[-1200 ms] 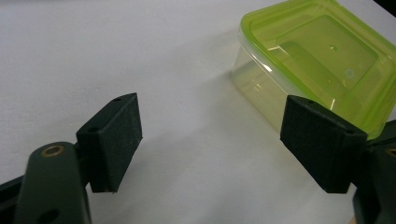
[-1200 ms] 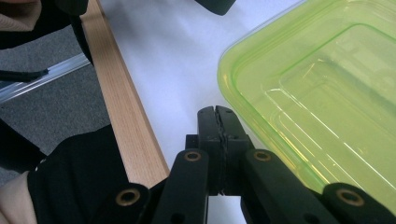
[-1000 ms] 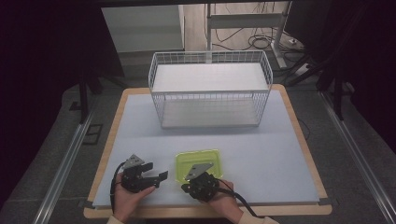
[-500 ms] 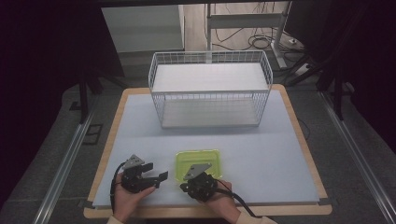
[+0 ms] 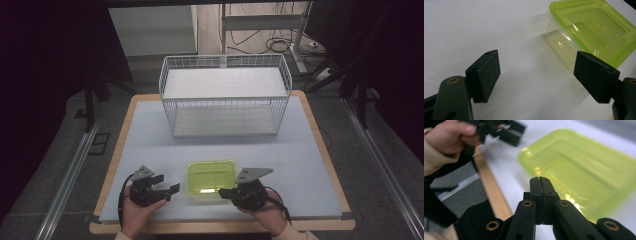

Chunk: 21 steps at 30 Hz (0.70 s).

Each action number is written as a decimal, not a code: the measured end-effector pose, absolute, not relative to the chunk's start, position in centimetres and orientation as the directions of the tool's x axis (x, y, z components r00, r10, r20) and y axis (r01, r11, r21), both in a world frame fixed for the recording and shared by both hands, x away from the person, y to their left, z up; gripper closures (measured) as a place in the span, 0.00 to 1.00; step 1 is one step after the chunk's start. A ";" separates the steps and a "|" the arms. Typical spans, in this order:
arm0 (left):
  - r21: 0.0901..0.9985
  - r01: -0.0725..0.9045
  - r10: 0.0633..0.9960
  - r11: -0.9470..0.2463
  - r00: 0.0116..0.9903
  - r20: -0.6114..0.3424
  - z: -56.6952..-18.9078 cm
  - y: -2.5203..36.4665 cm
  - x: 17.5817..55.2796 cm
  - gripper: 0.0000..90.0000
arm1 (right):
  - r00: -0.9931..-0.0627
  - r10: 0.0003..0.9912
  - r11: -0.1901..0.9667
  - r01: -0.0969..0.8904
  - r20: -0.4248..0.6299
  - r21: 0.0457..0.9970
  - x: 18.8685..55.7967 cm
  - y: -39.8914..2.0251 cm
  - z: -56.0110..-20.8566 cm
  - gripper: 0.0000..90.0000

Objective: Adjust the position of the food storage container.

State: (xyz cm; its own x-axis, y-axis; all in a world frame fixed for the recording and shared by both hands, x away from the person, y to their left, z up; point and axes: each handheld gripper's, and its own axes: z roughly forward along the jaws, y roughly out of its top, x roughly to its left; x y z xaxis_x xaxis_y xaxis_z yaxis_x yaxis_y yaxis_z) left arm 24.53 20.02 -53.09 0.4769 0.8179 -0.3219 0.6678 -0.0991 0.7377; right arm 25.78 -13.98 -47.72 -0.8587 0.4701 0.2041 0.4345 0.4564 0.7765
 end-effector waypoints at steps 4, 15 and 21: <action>0.735 0.672 0.820 -0.094 0.471 -0.326 -53.1 20.2 24.6 0.23 | -0.831 0.518 0.407 0.448 0.202 0.796 27.0 -16.7 -47.4 1.00; 0.731 0.676 0.816 -0.092 0.473 -0.333 -53.0 20.1 24.6 0.23 | -0.801 0.550 0.359 0.481 0.236 0.800 28.3 -19.9 -47.8 0.74; 0.722 0.690 0.779 -0.037 0.472 -0.412 -52.1 20.7 24.6 0.24 | -0.796 0.552 0.353 0.492 0.248 0.795 28.6 -19.7 -48.1 0.48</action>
State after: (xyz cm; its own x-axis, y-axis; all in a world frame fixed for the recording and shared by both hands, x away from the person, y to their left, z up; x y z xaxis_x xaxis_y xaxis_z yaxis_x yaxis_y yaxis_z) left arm 24.60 20.71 -52.06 0.4723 0.7794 -0.4117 0.6905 -0.0369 0.7224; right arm 28.62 -19.68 -48.11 -0.7963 0.5518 0.2479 0.4924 0.3532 0.7955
